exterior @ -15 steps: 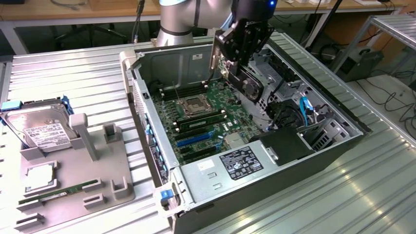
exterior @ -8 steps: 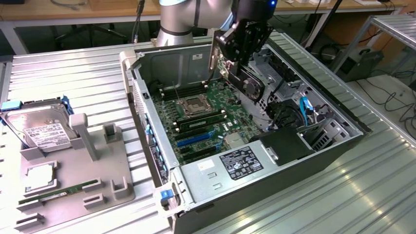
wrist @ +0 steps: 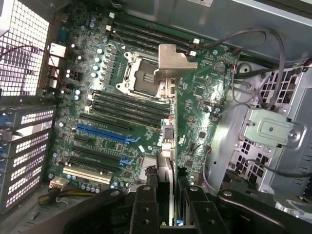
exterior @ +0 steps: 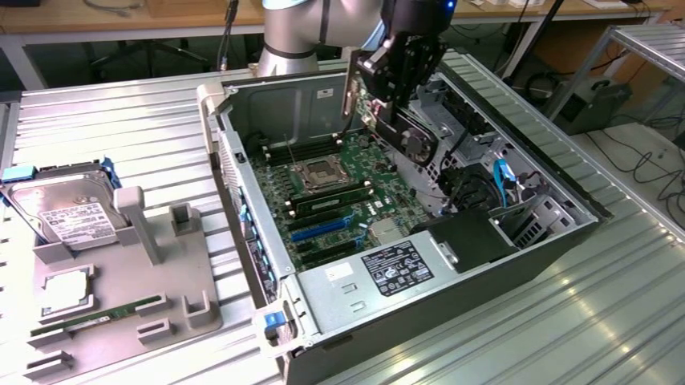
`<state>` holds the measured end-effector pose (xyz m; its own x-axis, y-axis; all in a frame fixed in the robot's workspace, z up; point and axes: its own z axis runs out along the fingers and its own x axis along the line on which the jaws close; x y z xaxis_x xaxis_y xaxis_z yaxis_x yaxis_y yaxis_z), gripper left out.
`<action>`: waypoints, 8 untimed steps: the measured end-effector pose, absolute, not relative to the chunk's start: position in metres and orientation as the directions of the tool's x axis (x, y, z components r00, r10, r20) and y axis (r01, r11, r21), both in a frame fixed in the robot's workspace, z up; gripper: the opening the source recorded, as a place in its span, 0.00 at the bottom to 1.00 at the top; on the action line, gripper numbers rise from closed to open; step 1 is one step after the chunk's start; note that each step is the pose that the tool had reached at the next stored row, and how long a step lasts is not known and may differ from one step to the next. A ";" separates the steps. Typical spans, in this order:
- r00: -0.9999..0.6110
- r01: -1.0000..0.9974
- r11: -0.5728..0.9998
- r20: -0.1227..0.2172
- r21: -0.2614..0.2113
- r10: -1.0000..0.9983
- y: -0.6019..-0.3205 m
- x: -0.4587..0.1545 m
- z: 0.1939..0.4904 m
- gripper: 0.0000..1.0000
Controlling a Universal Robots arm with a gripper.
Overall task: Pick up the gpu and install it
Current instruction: 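Insert the gpu into the slot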
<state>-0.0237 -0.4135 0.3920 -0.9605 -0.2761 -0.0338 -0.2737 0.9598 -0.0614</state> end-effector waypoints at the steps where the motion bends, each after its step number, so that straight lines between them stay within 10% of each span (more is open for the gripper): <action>1: -0.959 -0.279 0.958 -0.034 -0.061 -0.281 -0.413 -0.024 0.392 0.26; 8: -0.945 -0.323 0.944 -0.034 -0.061 -0.325 -0.413 -0.024 0.392 0.26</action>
